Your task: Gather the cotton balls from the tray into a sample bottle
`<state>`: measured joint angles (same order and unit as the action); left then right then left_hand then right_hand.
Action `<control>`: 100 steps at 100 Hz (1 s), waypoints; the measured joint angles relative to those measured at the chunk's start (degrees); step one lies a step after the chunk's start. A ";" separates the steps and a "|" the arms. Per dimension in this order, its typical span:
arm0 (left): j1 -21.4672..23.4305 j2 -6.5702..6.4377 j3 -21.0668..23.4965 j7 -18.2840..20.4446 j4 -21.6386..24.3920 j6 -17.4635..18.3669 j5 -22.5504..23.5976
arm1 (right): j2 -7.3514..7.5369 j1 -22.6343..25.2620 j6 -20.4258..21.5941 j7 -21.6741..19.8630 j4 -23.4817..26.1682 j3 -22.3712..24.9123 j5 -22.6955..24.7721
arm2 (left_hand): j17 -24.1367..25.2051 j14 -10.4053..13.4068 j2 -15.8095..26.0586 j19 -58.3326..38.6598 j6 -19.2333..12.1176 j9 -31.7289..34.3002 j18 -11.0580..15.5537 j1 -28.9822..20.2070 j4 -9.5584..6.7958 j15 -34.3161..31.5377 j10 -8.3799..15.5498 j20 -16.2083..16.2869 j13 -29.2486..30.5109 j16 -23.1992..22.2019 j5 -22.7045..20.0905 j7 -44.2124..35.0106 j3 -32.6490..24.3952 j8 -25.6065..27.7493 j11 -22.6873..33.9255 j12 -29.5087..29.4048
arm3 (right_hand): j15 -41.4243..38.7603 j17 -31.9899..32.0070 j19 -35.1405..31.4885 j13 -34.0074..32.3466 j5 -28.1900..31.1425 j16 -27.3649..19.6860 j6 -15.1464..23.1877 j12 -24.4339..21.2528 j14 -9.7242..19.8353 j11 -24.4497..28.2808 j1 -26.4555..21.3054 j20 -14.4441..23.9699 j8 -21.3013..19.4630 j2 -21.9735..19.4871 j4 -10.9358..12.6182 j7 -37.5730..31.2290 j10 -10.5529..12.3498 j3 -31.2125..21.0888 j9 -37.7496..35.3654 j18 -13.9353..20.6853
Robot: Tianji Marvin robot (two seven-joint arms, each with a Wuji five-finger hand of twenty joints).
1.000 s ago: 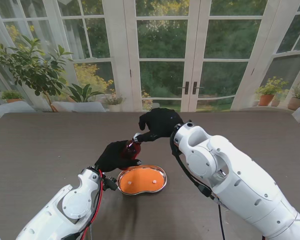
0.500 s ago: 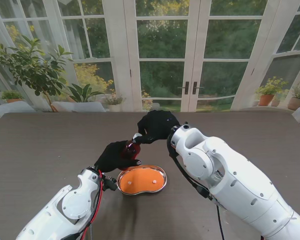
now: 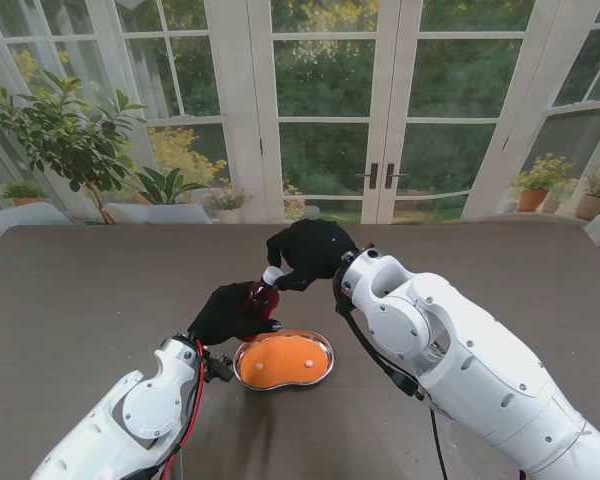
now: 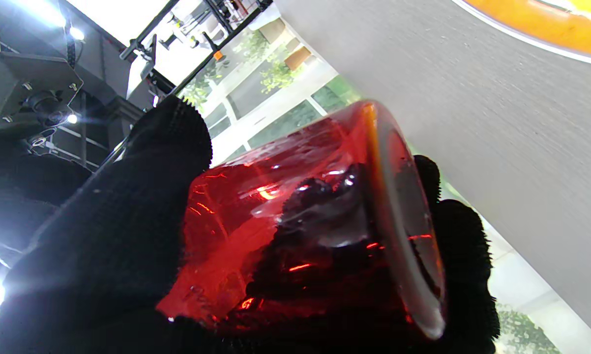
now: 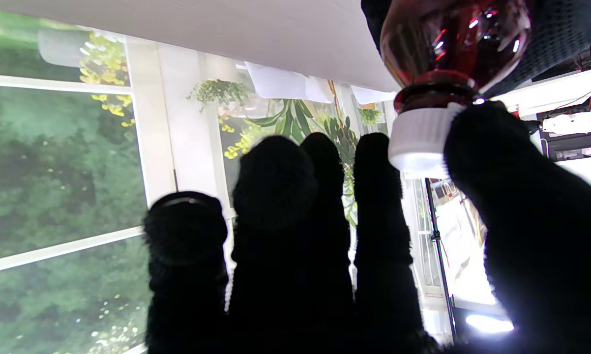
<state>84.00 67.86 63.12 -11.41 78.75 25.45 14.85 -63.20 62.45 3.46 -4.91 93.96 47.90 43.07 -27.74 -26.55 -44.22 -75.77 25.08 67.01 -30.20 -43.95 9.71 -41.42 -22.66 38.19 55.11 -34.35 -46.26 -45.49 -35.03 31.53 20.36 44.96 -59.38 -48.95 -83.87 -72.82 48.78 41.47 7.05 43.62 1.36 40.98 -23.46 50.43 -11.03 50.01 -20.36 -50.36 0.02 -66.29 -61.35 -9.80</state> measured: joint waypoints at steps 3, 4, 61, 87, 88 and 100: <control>0.00 -0.01 0.00 0.01 0.00 -0.01 0.00 | -0.02 -0.03 0.21 0.15 -0.11 0.00 0.00 | 0.00 0.00 0.00 0.00 0.00 0.00 0.00 0.00 0.00 0.00 0.00 0.00 0.00 0.00 0.00 0.00 0.00 0.00 0.00 0.00 | 0.00 0.00 0.00 0.00 -0.04 0.00 0.00 0.14 0.07 0.00 -0.29 0.00 0.33 0.59 -0.09 0.00 0.10 -0.08 -0.01 0.00; 0.00 -0.01 0.00 0.01 0.00 -0.01 0.00 | -0.03 -0.04 0.28 0.22 -0.15 -0.01 0.00 | 0.00 0.00 0.00 0.00 0.00 0.00 0.00 0.00 0.00 0.00 0.00 0.00 0.00 0.00 0.00 0.00 0.00 0.00 0.00 0.00 | -0.01 0.00 0.00 0.00 -0.04 0.00 0.00 0.19 0.10 0.00 -0.31 -0.01 0.33 0.60 -0.09 0.00 0.14 -0.09 -0.01 0.00; -0.02 -0.08 -0.02 0.05 -0.01 -0.19 0.07 | -0.53 -0.12 2.61 3.12 -1.42 -0.09 1.65 | 0.02 0.00 0.09 0.01 0.00 0.00 0.00 0.00 0.00 0.00 0.00 0.01 -0.01 0.00 0.00 0.00 0.49 0.10 0.00 -0.02 | 1.08 -0.50 -0.39 -0.03 -8.76 0.00 -0.38 -0.45 1.60 -0.91 -1.21 -0.04 -5.39 10.84 4.74 12.65 1.58 -7.53 1.93 0.31; 0.11 -0.05 -0.11 0.03 -0.01 -0.29 0.07 | 0.52 0.40 0.70 -6.07 1.21 2.32 -4.61 | 0.02 0.00 0.09 0.01 0.00 0.00 0.00 -0.02 0.00 0.00 0.00 0.01 -0.01 0.00 0.00 0.00 0.49 0.15 0.00 -0.03 | 4.49 4.21 -0.39 2.21 -13.76 -0.04 -6.42 -2.37 0.07 -0.88 15.51 0.68 -5.39 0.69 5.52 14.42 0.66 -3.07 7.82 0.68; 0.11 -0.05 -0.11 0.03 -0.01 -0.30 0.07 | 0.54 0.42 0.46 -6.07 1.29 2.33 -4.60 | 0.02 0.00 0.09 0.01 0.00 0.00 0.00 -0.02 0.00 0.00 0.00 0.01 -0.01 -0.01 0.00 0.00 0.49 0.15 0.00 -0.03 | 4.49 4.27 -0.39 2.30 -13.76 -0.03 -6.48 -2.38 -0.03 -0.88 15.50 0.75 -5.39 -0.15 5.52 14.42 0.55 -2.58 7.82 0.68; 0.14 -0.05 -0.19 0.02 -0.01 -0.33 0.07 | 0.69 0.45 -2.30 -5.99 2.00 2.33 -2.22 | 0.02 0.00 0.09 0.01 0.00 0.00 0.00 -0.02 0.00 0.00 0.00 0.01 -0.01 0.00 0.00 0.00 0.49 0.15 0.00 -0.03 | 4.42 4.30 -0.40 2.30 -11.17 0.00 -6.53 -2.64 -0.71 -0.88 17.58 1.35 -6.24 -10.34 5.60 13.50 -0.63 4.37 7.77 0.68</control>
<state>84.15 67.80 62.94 -11.39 78.74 25.12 14.92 -62.52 62.90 1.16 -10.90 95.97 50.23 40.85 -27.72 -26.56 -44.14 -75.76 25.08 67.01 -30.20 -43.96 9.71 -41.42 -22.66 38.20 55.10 -34.35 -46.26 -45.49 -34.55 31.68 20.36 44.94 -54.96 -44.65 -84.27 -70.52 37.61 41.47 0.52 40.98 0.66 40.10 -5.87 51.78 -17.27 39.67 -14.77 -36.86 -0.61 -61.92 -53.59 -9.11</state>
